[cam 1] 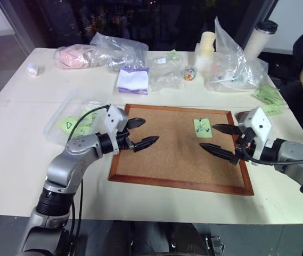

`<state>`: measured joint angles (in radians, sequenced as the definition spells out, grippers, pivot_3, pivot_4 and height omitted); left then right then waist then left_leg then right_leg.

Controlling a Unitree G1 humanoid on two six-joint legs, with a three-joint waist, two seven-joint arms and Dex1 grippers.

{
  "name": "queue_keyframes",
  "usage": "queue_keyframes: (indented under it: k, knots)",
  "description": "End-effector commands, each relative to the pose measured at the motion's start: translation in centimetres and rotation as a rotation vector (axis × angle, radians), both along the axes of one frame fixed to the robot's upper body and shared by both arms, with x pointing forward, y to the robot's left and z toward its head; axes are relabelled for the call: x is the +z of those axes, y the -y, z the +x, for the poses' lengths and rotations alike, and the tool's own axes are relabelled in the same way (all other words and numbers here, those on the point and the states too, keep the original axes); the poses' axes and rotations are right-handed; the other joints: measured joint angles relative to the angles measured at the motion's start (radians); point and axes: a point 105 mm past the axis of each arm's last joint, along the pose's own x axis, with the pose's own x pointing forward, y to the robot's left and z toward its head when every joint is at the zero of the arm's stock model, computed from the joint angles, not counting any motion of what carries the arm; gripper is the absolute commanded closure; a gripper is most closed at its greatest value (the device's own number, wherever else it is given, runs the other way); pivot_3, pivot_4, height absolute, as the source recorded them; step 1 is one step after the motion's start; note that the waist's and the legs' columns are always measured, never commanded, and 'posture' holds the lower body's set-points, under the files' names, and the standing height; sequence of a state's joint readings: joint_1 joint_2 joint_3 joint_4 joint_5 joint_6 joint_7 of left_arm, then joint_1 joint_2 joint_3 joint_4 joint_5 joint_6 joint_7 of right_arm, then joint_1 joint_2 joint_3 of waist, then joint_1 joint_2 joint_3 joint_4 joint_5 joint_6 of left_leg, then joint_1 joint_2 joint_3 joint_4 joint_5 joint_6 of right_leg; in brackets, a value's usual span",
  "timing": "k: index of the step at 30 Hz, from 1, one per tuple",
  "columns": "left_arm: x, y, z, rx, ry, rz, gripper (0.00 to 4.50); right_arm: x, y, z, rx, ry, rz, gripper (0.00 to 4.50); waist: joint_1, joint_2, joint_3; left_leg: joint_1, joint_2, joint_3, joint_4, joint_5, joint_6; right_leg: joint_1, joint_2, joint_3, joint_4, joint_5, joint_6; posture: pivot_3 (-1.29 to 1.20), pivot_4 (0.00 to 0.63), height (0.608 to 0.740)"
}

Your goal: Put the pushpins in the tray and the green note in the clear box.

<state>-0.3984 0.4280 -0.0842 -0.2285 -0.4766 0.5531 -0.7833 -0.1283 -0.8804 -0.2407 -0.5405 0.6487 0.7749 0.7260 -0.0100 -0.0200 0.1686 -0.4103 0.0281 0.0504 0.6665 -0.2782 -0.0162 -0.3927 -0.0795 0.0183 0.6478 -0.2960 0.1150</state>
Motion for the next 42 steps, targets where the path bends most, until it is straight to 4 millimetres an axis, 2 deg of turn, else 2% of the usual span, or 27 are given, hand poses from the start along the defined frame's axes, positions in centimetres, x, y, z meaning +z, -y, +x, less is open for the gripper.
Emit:
queue_keyframes:
  k: [1, 7, 21, 29, 32, 37, 39, 42]
  knots:
    - [0.7, 0.2, 0.1, -0.006, 0.058, 0.006, 0.05, 0.6, 0.3, 0.0, -0.002, 0.04, -0.01, 0.58, 0.0, 0.0, 0.0, 0.0, 0.0, 0.0, 0.0, 0.0, 0.0, 0.0, 0.0, 0.0, 0.0, 0.0, 0.0, 0.0, 0.15, 0.74]
    - [1.2, 0.7, -0.2, -0.035, 0.045, -0.024, 0.05, 0.4, 0.3, 0.1, -0.006, 0.035, -0.005, 0.58, 0.0, 0.0, 0.0, 0.0, 0.0, 0.0, 0.0, 0.0, 0.0, 0.0, 0.0, 0.0, 0.0, 0.0, 0.0, 0.0, 0.15, 0.74]
    - [1.0, 1.2, 0.1, -0.005, 0.035, -0.029, 0.05, 0.0, 0.2, -0.1, -0.004, 0.025, -0.011, 0.58, 0.0, 0.0, 0.0, 0.0, 0.0, 0.0, 0.0, 0.0, 0.0, 0.0, 0.0, 0.0, 0.0, 0.0, 0.0, 0.0, 0.15, 0.74]
    - [0.6, 2.1, 0.3, -0.027, 0.078, -0.007, 0.05, 0.2, 0.7, 0.9, -0.046, 0.066, -0.024, 0.58, 0.0, 0.0, 0.0, 0.0, -0.001, 0.0, 0.0, 0.0, 0.0, 0.0, 0.0, 0.0, 0.0, 0.0, 0.0, 0.0, 0.15, 0.74]
    - [0.4, 2.6, 0.6, -0.028, 0.076, -0.022, 0.84, 0.5, 0.9, 1.5, -0.072, 0.09, -0.015, 0.58, 0.0, 0.0, 0.0, 0.0, 0.0, 0.0, 0.0, 0.0, 0.0, 0.0, 0.0, 0.0, 0.0, 0.0, 0.0, 0.0, 0.15, 0.74]
    - [-0.6, 4.1, 0.9, -0.044, 0.083, -0.024, 3.21, 0.3, 1.5, 3.2, -0.145, 0.123, -0.041, 0.58, 0.0, 0.0, 0.0, 0.0, -0.001, 0.0, 0.0, 0.0, 0.0, 0.0, 0.0, 0.0, 0.0, 0.0, 0.0, 0.0, 0.15, 0.74]
    - [-1.1, 5.5, 1.3, -0.041, 0.086, -0.035, 4.36, 0.6, 1.8, 4.7, -0.197, 0.133, -0.007, 0.58, -0.001, 0.0, 0.0, 0.0, -0.001, 0.0, 0.0, 0.0, 0.0, 0.0, 0.0, 0.0, 0.0, 0.0, 0.0, 0.0, 0.15, 0.74]
    - [-2.0, 7.0, 1.9, -0.03, 0.077, -0.042, 4.44, 0.5, 2.1, 7.1, -0.278, 0.136, -0.005, 0.58, -0.001, 0.0, 0.0, 0.0, -0.001, 0.001, 0.001, 0.0, 0.0, 0.0, 0.0, 0.0, 0.001, 0.0, 0.0, 0.0, 0.15, 0.74]
